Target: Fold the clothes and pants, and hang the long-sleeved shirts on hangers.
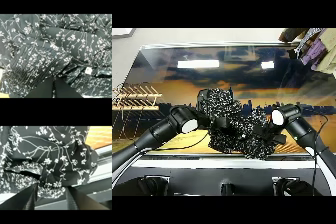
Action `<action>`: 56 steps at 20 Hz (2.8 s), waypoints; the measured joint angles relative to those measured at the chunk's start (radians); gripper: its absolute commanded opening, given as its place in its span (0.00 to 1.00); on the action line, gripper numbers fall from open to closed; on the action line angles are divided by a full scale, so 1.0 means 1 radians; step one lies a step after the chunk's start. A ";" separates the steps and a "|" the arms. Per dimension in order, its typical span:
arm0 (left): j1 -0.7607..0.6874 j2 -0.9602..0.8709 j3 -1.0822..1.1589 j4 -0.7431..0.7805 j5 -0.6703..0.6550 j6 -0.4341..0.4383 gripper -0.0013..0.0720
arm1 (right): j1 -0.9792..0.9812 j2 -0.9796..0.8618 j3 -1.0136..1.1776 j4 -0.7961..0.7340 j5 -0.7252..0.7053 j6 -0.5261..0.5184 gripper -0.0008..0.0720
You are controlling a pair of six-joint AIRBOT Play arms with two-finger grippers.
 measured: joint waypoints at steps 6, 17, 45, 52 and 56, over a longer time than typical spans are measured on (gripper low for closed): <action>0.000 0.000 0.000 0.000 0.000 0.018 0.04 | 0.000 -0.043 0.000 -0.002 -0.037 0.018 0.54; 0.000 0.000 0.000 0.000 0.000 0.025 0.04 | 0.002 0.009 0.000 0.006 0.066 -0.056 0.05; 0.116 0.146 0.759 0.172 -0.455 0.187 0.04 | 0.002 -0.101 1.110 0.113 0.107 -0.339 0.05; 0.036 0.154 0.306 0.184 -0.351 -0.068 0.04 | 0.255 -0.095 0.752 -0.215 0.214 -0.282 0.05; 0.013 0.155 0.071 0.187 -0.225 -0.202 0.04 | 0.391 -0.062 0.475 -0.388 0.203 -0.115 0.05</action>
